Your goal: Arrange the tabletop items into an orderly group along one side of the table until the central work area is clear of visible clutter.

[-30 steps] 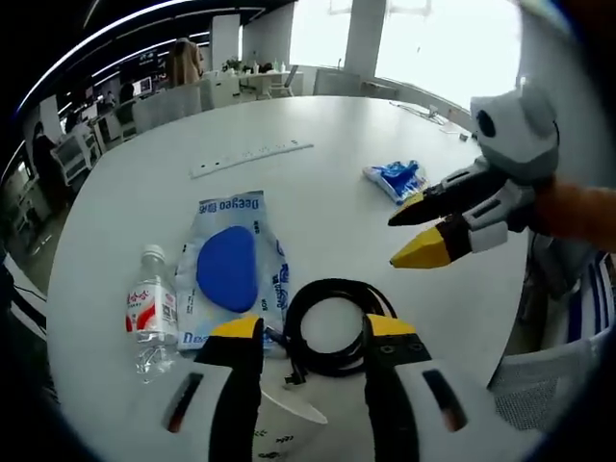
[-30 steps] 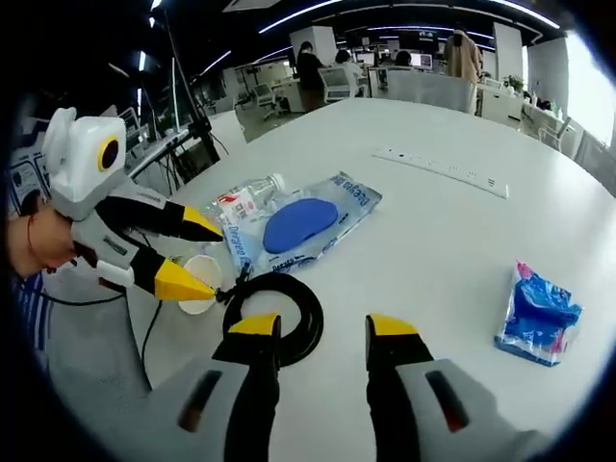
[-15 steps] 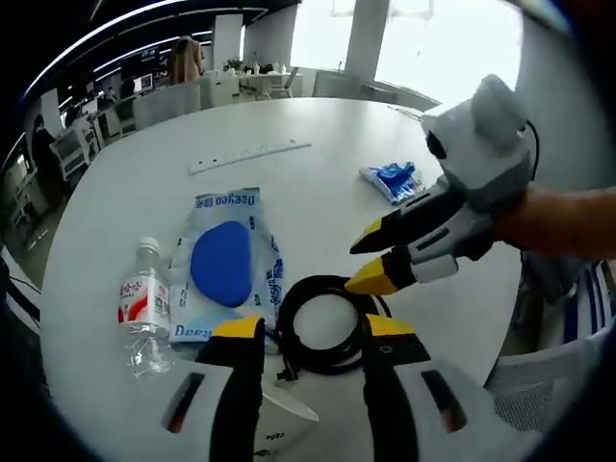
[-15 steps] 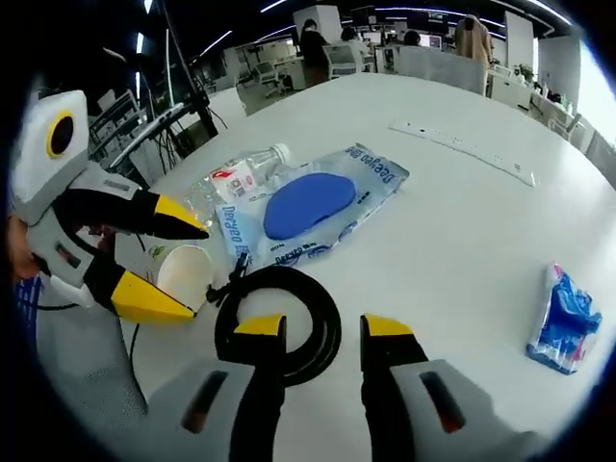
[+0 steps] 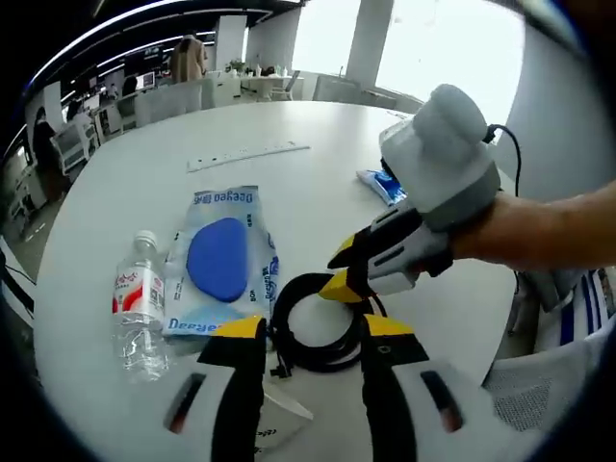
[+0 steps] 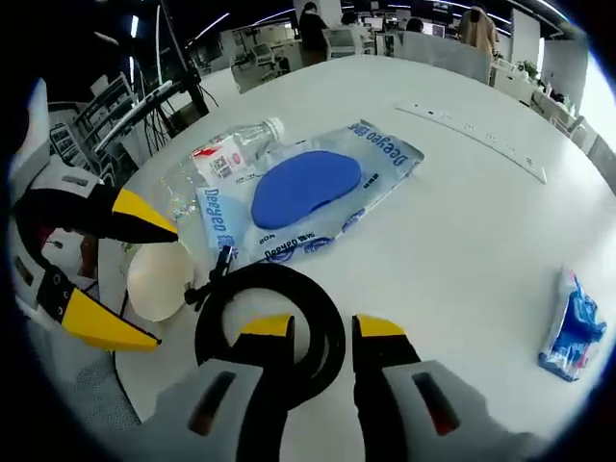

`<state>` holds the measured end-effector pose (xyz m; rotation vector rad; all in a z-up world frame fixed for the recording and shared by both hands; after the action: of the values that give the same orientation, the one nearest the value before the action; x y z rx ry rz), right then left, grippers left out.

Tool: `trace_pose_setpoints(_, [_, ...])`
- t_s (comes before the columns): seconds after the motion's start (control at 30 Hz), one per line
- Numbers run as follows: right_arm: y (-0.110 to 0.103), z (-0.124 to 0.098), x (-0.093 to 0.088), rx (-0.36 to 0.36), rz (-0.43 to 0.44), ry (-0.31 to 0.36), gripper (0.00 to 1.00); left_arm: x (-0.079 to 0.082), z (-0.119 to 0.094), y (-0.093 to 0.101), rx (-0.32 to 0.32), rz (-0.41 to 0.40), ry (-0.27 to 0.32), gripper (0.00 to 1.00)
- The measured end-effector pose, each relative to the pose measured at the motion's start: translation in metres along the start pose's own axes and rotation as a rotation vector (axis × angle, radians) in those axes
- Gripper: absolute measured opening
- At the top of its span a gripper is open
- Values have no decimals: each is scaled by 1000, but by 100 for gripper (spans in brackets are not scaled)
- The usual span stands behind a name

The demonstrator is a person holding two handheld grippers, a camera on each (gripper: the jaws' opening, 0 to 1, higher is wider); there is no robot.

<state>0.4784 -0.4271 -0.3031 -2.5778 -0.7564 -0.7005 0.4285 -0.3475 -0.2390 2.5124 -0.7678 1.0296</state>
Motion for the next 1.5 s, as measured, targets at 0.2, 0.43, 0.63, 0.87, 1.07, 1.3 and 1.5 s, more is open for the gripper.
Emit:
trace_pose_setpoints(0.2, [3, 3, -1, -42, -16, -2, 14, -1, 0, -1, -1, -7, 5, 38])
trace_pose_setpoints(0.43, [2, 2, -2, -82, -55, 8, 12, -5, 1, 1, -6, -13, 5, 37])
trace_pose_setpoints(0.63, [4, 1, -3, -84, -54, 12, 8, -8, -1, 0, -3, -21, 4, 37])
trace_pose_setpoints(0.87, [6, -1, -5, -74, -62, 19, 5, -10, -1, 0, 0, -18, -3, 36])
trace_pose_setpoints(1.07, [5, -4, -2, -52, -66, 36, 2, -10, 0, 1, -5, -13, -10, 36])
trace_pose_setpoints(1.3, [3, -10, -2, -29, -60, 45, 1, -12, 0, -1, -2, -8, -19, 36])
trace_pose_setpoints(1.5, [0, -16, -1, -6, -46, 58, 0, -12, 0, -3, 0, -12, -22, 36])
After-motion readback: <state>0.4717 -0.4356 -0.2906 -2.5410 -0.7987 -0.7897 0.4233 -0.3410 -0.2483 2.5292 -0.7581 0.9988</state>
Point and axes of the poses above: the point that each gripper's makers call its tool centre point, and the gripper's own axes: z roughly forward along the fingers, y roughly to its right, x roughly out of its top, the point moved 3 cm from there along -z, roughly backward along the fingers, and after that the axes turned 6 degrees about z, right-handed, at the moved point
